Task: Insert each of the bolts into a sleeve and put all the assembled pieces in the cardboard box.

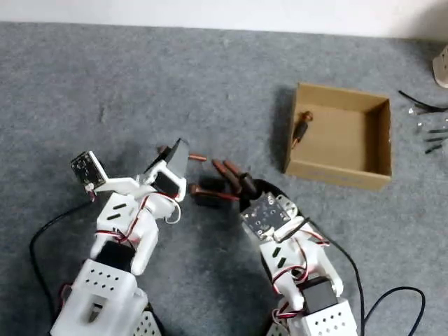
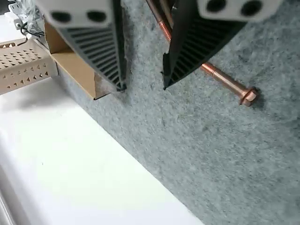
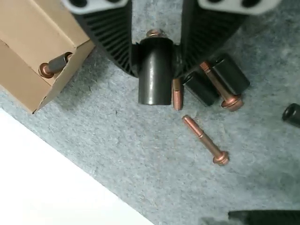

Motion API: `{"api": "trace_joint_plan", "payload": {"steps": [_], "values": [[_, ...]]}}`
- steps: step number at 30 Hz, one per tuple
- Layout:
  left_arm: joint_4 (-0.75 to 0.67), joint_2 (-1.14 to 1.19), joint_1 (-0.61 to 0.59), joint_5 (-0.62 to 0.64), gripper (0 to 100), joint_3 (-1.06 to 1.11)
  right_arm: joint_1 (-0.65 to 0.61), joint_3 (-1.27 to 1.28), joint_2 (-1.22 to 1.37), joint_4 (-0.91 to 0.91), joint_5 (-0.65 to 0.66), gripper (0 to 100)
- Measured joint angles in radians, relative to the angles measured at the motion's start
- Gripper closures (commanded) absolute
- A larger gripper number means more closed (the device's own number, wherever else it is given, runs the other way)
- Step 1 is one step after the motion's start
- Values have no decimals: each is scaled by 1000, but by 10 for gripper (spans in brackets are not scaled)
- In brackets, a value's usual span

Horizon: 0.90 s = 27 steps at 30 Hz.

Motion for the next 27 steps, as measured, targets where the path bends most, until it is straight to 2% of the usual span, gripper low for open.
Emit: {"api": "trace_joint_plan", "payload": {"steps": [5,9,13,20,23,27], "values": [[5,0,-8,-5,874,-2,0,0,0,0,0,993],[100,97,-8,-6,873,-115,0,0,0,0,0,993],[209,365,-9,-5,873,-322,0,0,0,0,0,993],[216,976,-34,103,873,-605,0,0,0,0,0,993],[216,1137,-32,117,873,-694,0,0,0,0,0,993],[216,1224,-63,164,873,-755,0,0,0,0,0,993]]}}
